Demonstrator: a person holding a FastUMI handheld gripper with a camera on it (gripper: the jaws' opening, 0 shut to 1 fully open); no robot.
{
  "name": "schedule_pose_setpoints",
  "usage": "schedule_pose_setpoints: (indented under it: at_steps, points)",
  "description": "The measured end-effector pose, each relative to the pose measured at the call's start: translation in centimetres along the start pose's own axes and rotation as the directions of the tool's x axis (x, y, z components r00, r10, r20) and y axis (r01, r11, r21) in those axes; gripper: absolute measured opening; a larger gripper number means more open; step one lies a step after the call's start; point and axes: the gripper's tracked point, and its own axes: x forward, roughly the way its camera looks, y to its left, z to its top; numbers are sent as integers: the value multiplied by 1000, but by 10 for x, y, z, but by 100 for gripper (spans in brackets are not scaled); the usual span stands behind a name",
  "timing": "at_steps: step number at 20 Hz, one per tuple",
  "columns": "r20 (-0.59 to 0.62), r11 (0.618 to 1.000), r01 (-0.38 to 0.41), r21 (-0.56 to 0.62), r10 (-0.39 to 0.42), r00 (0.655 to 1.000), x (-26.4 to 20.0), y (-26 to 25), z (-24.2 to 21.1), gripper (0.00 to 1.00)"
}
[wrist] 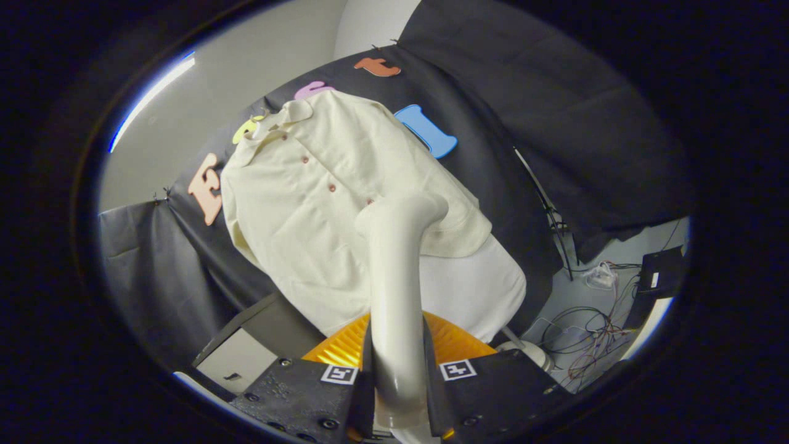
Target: Iron the clothes twice with a garment steamer, once on the left side and once on the right side.
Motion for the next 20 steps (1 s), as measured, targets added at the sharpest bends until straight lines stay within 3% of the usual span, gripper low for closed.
schedule_pose_setpoints:
  at_steps: [6, 13, 17, 20]
  points:
    - [28, 985, -164, -60, 166, 986, -57, 137, -24, 34]
    - [-9, 902, -311, -300, 324, 946, -122, 300, -104, 34]
    - [-26, 835, -268, -480, 292, 956, -138, 336, -143, 34]
    - [-49, 824, -219, -522, 227, 973, -140, 339, -166, 34]
